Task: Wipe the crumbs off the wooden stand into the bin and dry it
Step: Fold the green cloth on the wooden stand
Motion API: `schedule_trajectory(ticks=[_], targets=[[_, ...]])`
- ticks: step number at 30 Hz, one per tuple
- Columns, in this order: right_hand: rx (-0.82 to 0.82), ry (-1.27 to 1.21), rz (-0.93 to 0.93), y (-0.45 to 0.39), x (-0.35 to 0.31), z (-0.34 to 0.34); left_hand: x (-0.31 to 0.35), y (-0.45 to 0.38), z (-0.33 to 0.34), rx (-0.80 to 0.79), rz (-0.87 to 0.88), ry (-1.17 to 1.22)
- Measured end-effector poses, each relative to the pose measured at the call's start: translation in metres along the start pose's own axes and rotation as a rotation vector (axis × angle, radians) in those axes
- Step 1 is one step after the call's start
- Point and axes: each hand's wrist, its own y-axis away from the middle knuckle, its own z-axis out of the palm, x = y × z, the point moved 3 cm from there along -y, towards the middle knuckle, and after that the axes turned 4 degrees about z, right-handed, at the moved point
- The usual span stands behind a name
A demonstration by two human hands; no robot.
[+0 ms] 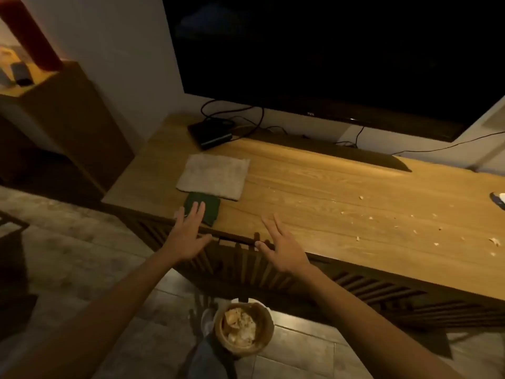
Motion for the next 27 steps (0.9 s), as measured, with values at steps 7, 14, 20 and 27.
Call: schedule_trajectory(ticks=[7, 14, 20, 27], targets=[[-0.112, -0.32, 0.283, -0.085, -0.033, 0.035, -0.065, -0.083, -0.009, -0.04, -0.16, 0.157], [-0.09, -0.65, 0.467, -0.145, -0.052, 0.069, -0.102, -0.12, -0.009, 0.003, -0.284, 0.564], [-0.059, -0.711, 0.501, -0.176, -0.059, 0.089, -0.111, -0.138, 0.001, 0.034, -0.413, 0.727], [-0.057, -0.751, 0.456, -0.182, -0.058, 0.104, -0.082, -0.137, 0.01, -0.017, -0.488, 0.823]])
